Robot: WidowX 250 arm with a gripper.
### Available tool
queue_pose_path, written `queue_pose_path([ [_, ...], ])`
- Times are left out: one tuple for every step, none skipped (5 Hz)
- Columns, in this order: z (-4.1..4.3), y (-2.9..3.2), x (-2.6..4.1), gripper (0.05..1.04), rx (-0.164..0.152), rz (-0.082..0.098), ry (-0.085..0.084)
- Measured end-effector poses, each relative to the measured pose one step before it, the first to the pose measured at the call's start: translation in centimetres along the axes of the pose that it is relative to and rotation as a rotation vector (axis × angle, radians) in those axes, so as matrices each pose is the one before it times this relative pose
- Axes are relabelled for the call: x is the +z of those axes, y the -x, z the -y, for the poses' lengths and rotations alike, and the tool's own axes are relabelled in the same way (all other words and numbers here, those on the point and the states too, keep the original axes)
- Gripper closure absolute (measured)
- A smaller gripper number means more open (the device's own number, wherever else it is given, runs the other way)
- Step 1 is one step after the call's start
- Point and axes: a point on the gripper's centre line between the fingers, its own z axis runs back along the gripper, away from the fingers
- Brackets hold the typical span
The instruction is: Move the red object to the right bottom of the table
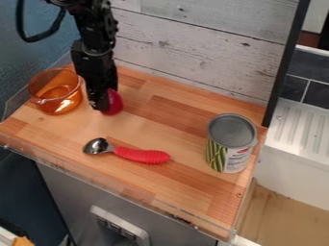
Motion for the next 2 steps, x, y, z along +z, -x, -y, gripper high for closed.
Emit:
queue_pose_path([
  [0.238, -0.053, 3.164, 0.366, 0.0258, -0.0144, 0.0615],
  [-0.223, 0.580, 2.972, 0.366, 0.0026, -0.0140, 0.0574],
])
